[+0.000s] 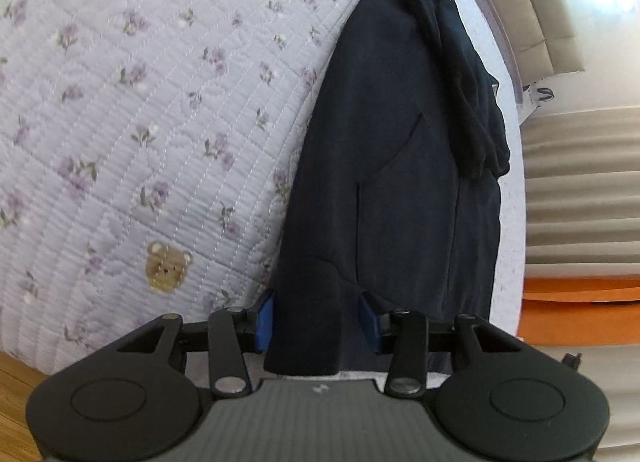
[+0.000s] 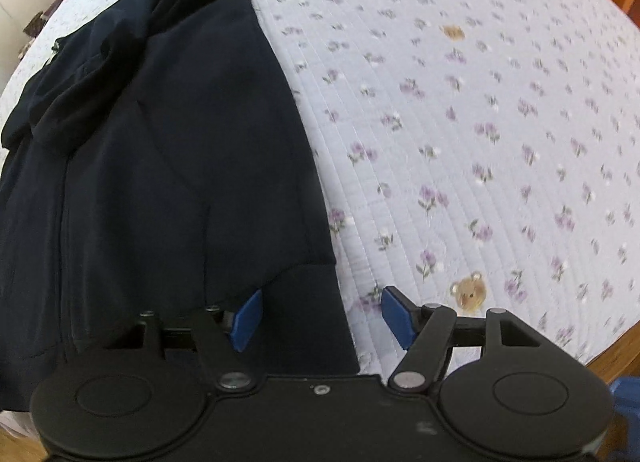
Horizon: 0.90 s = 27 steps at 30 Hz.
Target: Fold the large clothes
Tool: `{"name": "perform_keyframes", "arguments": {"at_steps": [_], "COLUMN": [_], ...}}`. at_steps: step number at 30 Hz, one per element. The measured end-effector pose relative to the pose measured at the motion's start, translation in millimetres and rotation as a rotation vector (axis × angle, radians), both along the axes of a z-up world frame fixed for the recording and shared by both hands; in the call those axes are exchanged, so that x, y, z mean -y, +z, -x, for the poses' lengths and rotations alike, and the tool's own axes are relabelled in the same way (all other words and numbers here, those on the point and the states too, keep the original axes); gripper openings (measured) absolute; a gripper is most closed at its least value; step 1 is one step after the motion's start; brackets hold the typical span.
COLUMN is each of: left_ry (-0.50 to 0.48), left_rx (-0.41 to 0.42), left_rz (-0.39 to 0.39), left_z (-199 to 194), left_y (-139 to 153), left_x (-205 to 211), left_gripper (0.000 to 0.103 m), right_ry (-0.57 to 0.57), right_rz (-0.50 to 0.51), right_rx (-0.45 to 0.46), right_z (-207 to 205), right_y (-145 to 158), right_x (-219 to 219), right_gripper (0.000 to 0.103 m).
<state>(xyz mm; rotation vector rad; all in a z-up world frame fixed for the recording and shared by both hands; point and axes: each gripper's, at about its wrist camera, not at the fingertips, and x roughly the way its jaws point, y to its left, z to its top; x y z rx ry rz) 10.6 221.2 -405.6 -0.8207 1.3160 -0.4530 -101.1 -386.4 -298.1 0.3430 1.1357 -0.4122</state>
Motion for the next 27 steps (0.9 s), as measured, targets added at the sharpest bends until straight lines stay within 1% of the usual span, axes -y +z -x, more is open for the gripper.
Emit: {"name": "perform_keyframes", "arguments": {"at_steps": [2, 4, 6, 7, 8, 9, 10, 11, 13, 14, 17, 20, 23, 26, 27], "left_ry": [-0.011, -0.010, 0.004, 0.008, 0.003, -0.005, -0.023, -0.037, -0.046, -0.040, 0.002, 0.035, 0.058, 0.085, 0.096], "left_rx": [0.002, -0.001, -0.005, 0.000, 0.009, 0.018, 0.030, 0.033, 0.054, 0.072, 0.116, 0.172, 0.256, 0.350, 0.386], "left_rz": [0.010, 0.024, 0.043, 0.048, 0.044, 0.038, 0.025, 0.008, -0.038, -0.038, 0.009, 0.047, 0.065, 0.056, 0.041], "left_z": [2, 2, 2, 1, 1, 0, 0, 0, -1, -2, -7, -23, -51, -91, -107], "left_y": [-2, -6, -8, -8, -8, -6, -5, -5, 0, 4, 22, 47, 77, 104, 112], "left_x": [1, 2, 4, 7, 12, 17, 22, 26, 34, 35, 34, 36, 45, 55, 61], "left_gripper": [0.046, 0.046, 0.045, 0.044, 0.041, 0.029, 0.022, 0.012, 0.008, 0.007, 0.006, 0.006, 0.006, 0.006, 0.006], "right_ry": [0.009, 0.031, 0.072, 0.090, 0.104, 0.112, 0.118, 0.119, 0.110, 0.109, 0.085, 0.088, 0.132, 0.164, 0.172], "right_rz": [-0.017, -0.037, -0.065, -0.074, -0.088, -0.098, -0.115, -0.142, -0.179, -0.189, -0.243, -0.288, -0.277, -0.246, -0.232], "right_rx": [0.003, -0.004, -0.003, -0.004, 0.002, 0.009, 0.020, 0.031, 0.047, 0.054, 0.118, 0.195, 0.274, 0.349, 0.372], "right_z": [1, 0, 0, -1, -2, -2, -2, -2, -5, -5, -8, -22, -53, -91, -107], "right_y": [-1, -1, -1, -1, -2, -1, -1, -1, -1, 1, 16, 42, 72, 94, 100], "right_x": [1, 1, -1, -3, -5, -6, -6, -5, -2, 0, 7, 8, 6, 10, 13], "right_gripper": [0.081, 0.080, 0.068, 0.057, 0.045, 0.040, 0.029, 0.017, 0.015, 0.015, 0.014, 0.014, 0.013, 0.013, 0.013]}}
